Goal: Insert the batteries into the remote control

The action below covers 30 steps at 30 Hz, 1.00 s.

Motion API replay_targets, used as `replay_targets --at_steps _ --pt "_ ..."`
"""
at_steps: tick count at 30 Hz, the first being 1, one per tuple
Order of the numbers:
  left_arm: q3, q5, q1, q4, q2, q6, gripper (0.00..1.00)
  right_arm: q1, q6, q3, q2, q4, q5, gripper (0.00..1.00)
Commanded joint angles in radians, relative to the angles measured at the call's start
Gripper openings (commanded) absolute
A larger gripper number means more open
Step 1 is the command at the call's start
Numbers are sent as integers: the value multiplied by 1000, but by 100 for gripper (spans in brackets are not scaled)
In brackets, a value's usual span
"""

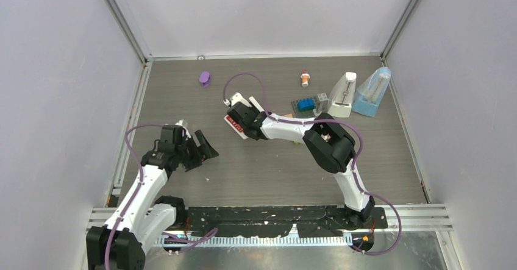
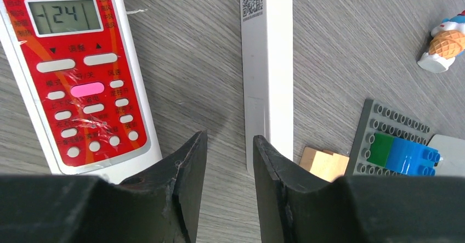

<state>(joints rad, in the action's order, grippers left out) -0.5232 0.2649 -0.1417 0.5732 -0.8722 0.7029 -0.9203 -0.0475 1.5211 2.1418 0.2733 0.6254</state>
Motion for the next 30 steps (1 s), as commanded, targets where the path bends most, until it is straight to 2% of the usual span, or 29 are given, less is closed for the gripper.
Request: replay_targets --at_steps 1,8,16,18,20,21,23,30 --pt "-1 7 4 -20 27 1 77 0 58 19 -79 -3 36 43" --pt "-5 9 5 -20 21 1 77 35 89 37 -112 19 75 57" --pt "-7 11 5 -22 14 3 77 57 92 39 -59 44 -35 58" --pt "-6 11 4 -22 13 2 77 58 105 35 -54 44 -68 54" --pt "-7 10 5 -21 12 1 77 58 118 35 -50 46 -84 43" --pt "-7 9 5 -22 12 0 77 58 125 36 -49 48 -88 35" --pt "-7 8 4 -21 11 0 77 57 130 36 -46 53 -94 27" --pt "-3 11 4 -22 4 -2 77 58 146 19 -35 57 -89 24"
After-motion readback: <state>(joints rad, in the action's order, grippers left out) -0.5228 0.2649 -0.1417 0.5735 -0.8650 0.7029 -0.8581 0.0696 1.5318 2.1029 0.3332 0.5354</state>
